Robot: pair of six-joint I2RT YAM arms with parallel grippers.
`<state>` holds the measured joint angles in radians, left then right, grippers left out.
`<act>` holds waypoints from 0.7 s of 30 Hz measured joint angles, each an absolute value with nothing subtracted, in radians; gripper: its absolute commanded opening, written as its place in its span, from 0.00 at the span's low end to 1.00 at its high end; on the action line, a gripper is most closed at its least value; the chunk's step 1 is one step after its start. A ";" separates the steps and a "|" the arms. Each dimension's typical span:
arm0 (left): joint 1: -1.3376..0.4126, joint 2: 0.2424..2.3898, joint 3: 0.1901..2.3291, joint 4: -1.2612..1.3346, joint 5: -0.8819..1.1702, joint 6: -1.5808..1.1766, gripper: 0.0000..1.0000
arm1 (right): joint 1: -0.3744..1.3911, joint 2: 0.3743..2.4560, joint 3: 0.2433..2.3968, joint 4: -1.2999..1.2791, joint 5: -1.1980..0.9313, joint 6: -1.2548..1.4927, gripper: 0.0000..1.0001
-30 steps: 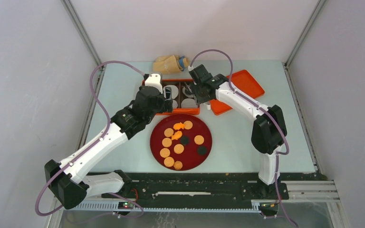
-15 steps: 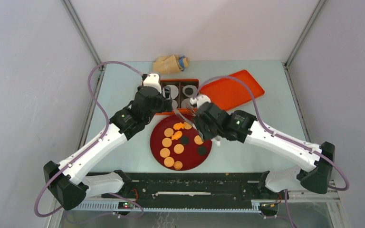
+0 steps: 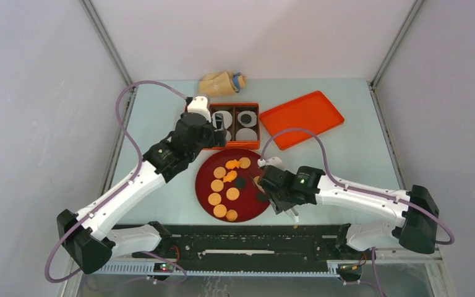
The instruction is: Pack the cookies
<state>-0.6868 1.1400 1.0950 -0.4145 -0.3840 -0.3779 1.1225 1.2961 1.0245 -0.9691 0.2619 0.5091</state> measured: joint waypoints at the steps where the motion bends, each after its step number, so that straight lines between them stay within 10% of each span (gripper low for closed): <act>1: -0.687 1.140 1.095 -0.414 -0.381 -0.379 0.79 | 1.126 1.291 1.011 -0.968 0.255 0.522 0.52; 8: -0.687 1.137 1.092 -0.414 -0.379 -0.385 0.79 | 1.129 1.294 0.982 -0.964 0.248 0.562 0.20; 21: -0.686 1.104 1.092 -0.437 -0.420 -0.385 0.79 | 1.014 1.335 1.364 -0.950 0.304 0.433 0.18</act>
